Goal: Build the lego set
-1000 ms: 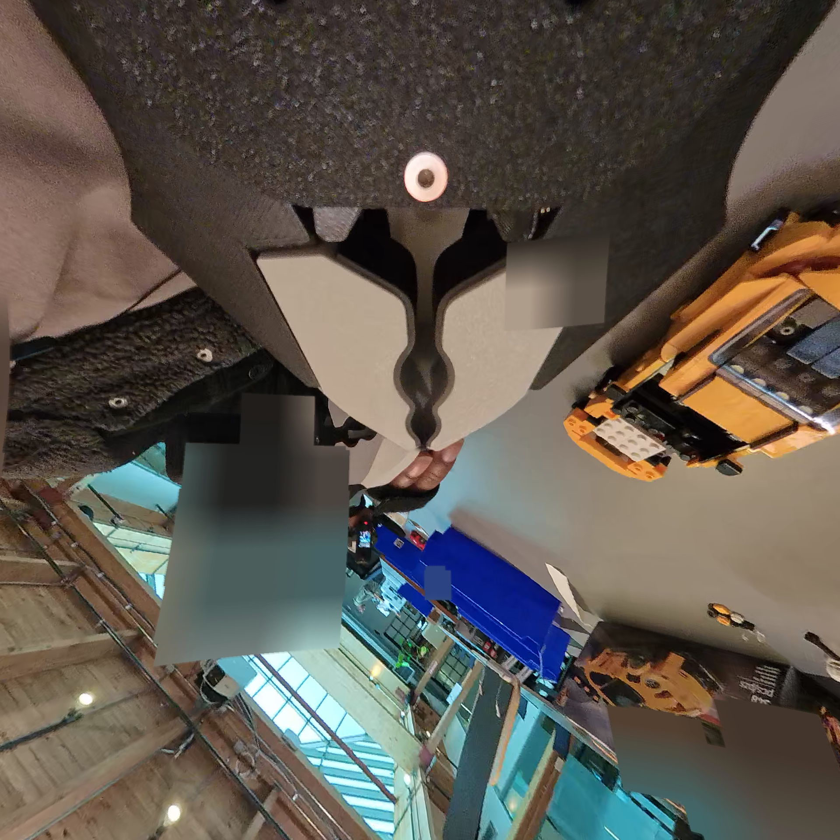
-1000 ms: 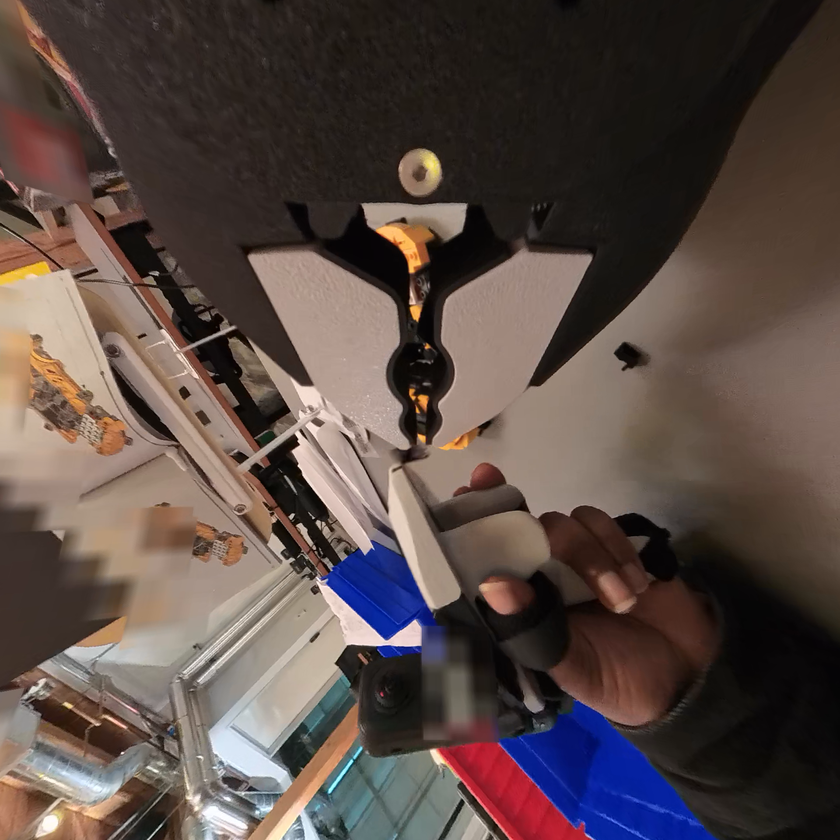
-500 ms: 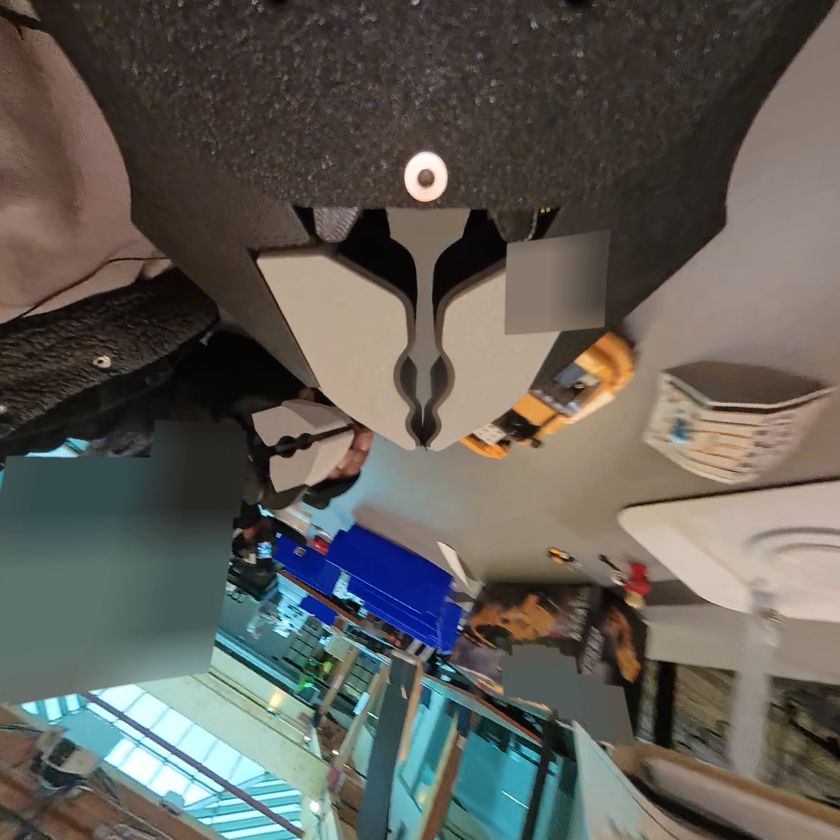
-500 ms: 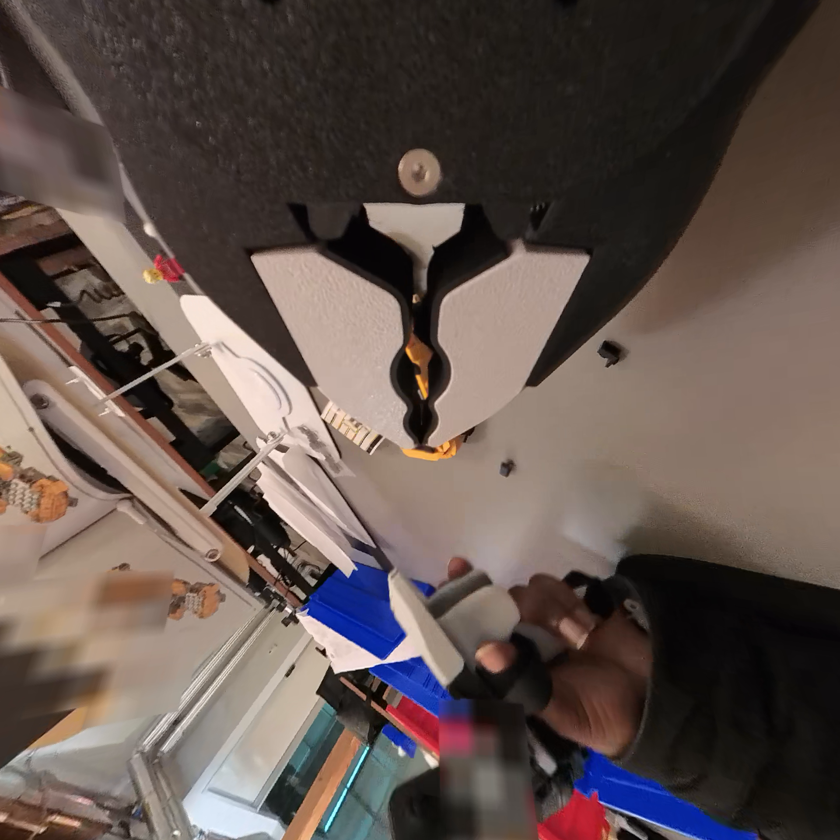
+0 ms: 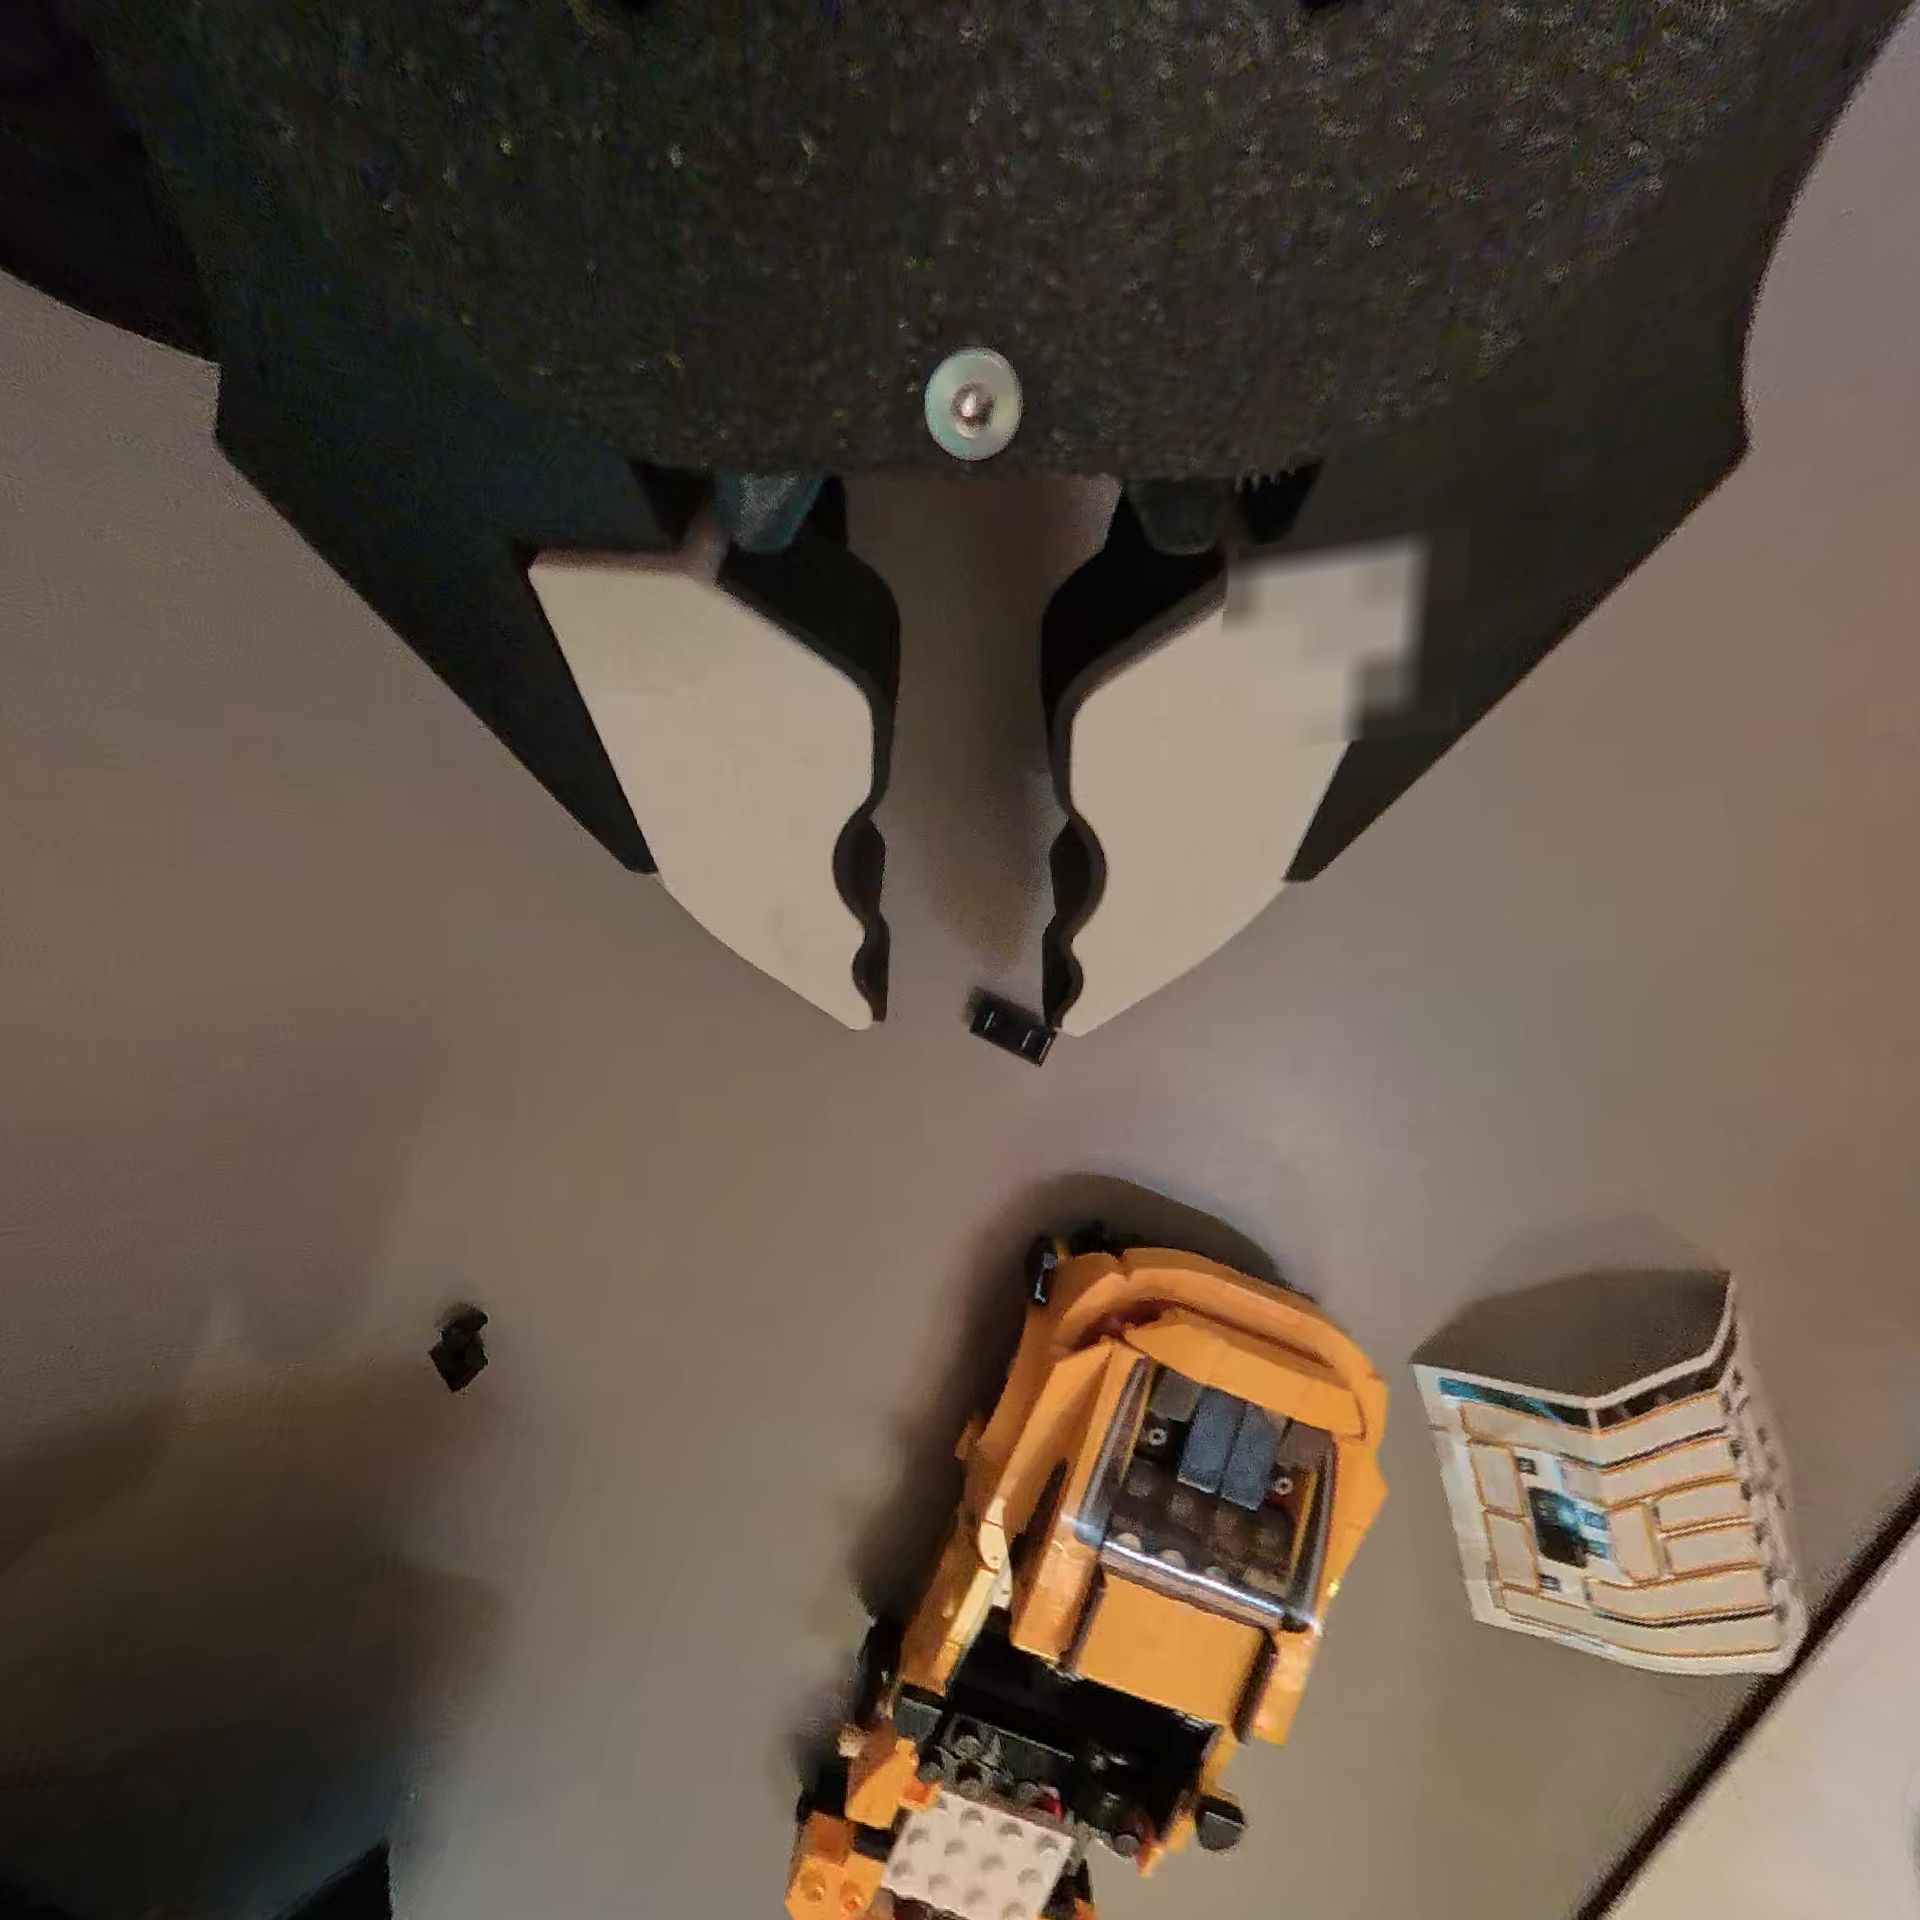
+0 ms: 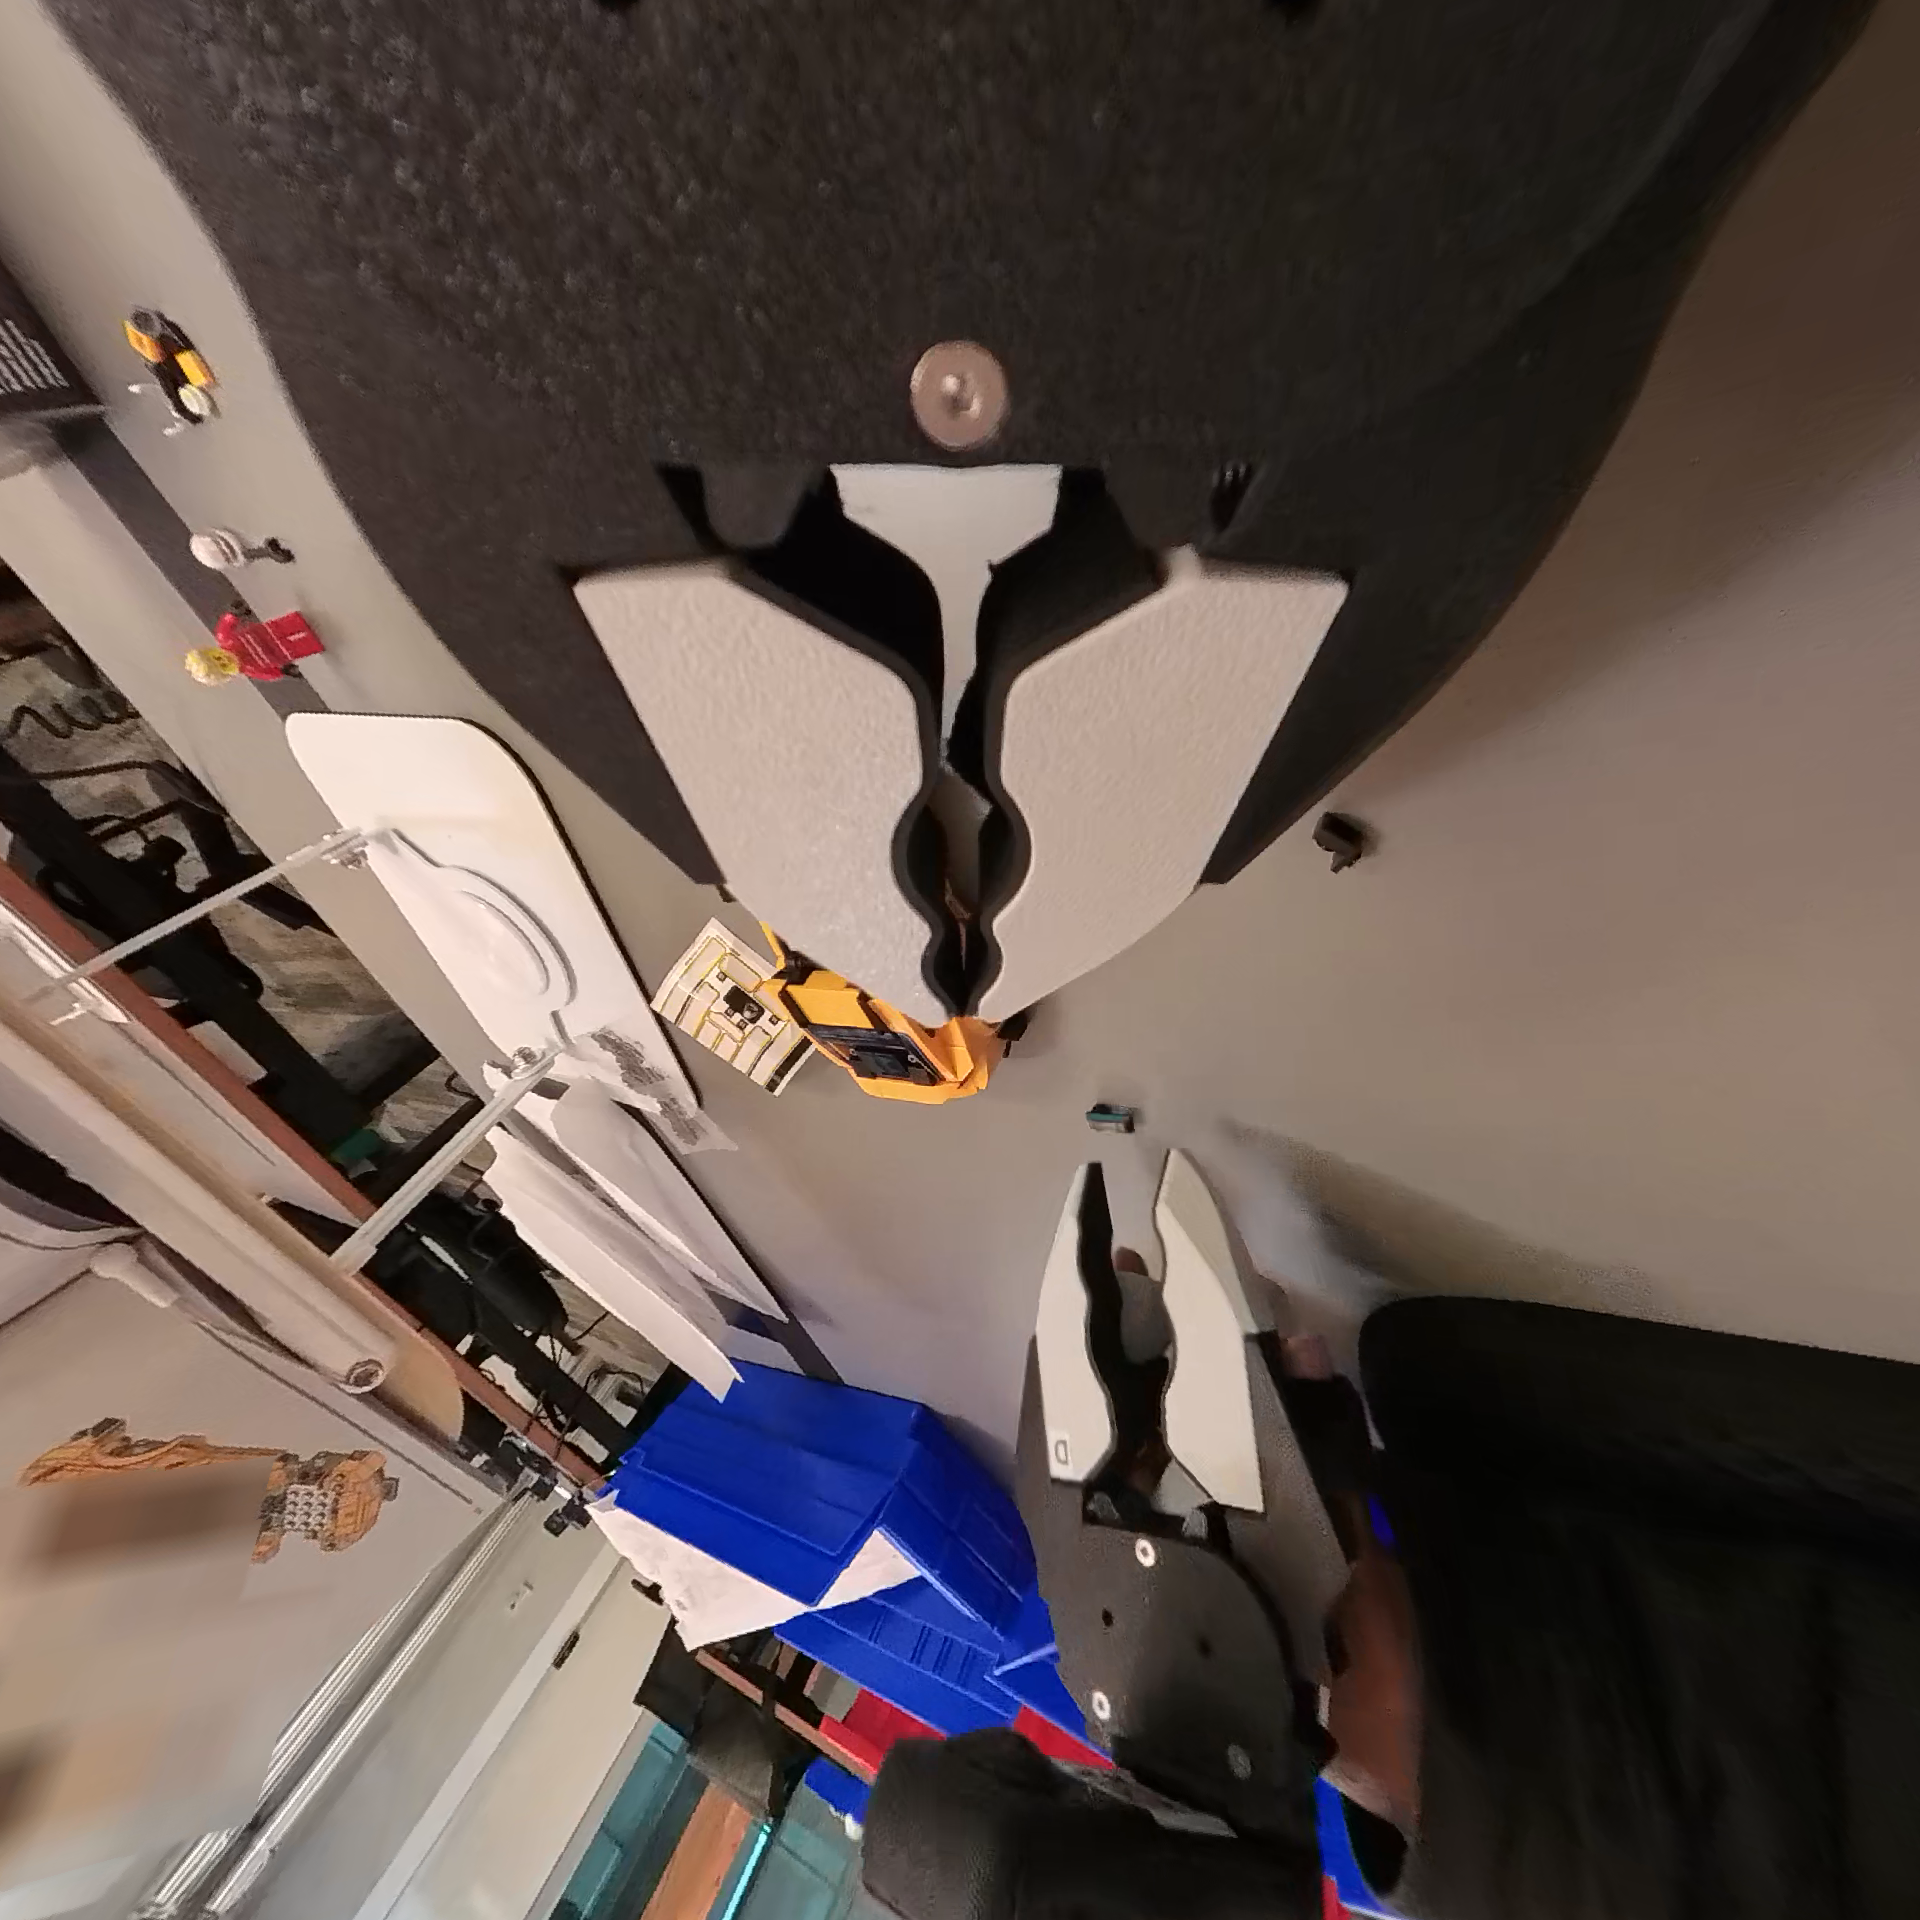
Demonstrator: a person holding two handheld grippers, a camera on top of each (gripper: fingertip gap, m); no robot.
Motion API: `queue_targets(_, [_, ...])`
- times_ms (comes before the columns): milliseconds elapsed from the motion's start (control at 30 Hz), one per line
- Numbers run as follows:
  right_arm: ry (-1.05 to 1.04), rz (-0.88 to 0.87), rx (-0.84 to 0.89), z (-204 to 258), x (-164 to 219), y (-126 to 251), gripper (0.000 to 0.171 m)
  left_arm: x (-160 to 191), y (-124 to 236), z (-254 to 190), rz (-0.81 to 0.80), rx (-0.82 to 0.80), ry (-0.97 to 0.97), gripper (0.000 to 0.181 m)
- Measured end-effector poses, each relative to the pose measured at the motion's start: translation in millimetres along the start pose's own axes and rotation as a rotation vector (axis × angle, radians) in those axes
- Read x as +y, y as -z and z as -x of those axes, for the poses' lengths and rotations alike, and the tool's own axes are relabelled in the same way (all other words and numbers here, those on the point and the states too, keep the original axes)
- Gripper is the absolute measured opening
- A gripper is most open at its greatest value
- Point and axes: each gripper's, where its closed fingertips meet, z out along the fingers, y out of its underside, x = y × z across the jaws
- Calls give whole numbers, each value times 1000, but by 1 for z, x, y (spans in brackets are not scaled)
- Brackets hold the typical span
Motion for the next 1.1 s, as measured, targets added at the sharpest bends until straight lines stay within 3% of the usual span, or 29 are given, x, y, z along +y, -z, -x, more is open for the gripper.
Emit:
queue_targets(267, [-8,20,-16,1,3,-2,0,7,-15,4,111,-20,81,23])
queue_targets(467, [-16,34,-34,4,5,-4,0,0,-21,-2,79,9,74,7])
queue_targets(667, [-28,-18,-161,25,-2,-4,0,-39,-10,-53,-158,437,211,7])
queue_targets(833, [14,-106,-296,52,-20,3,14,-75,15,-102,-304,870,277,7])
queue_targets(933, [83,-120,-341,64,-25,7,18,-86,20,-116,-314,1024,325,7])
queue_targets(1100, [162,-118,-349,72,-26,8,16,-90,21,-128,-287,1129,355,7])
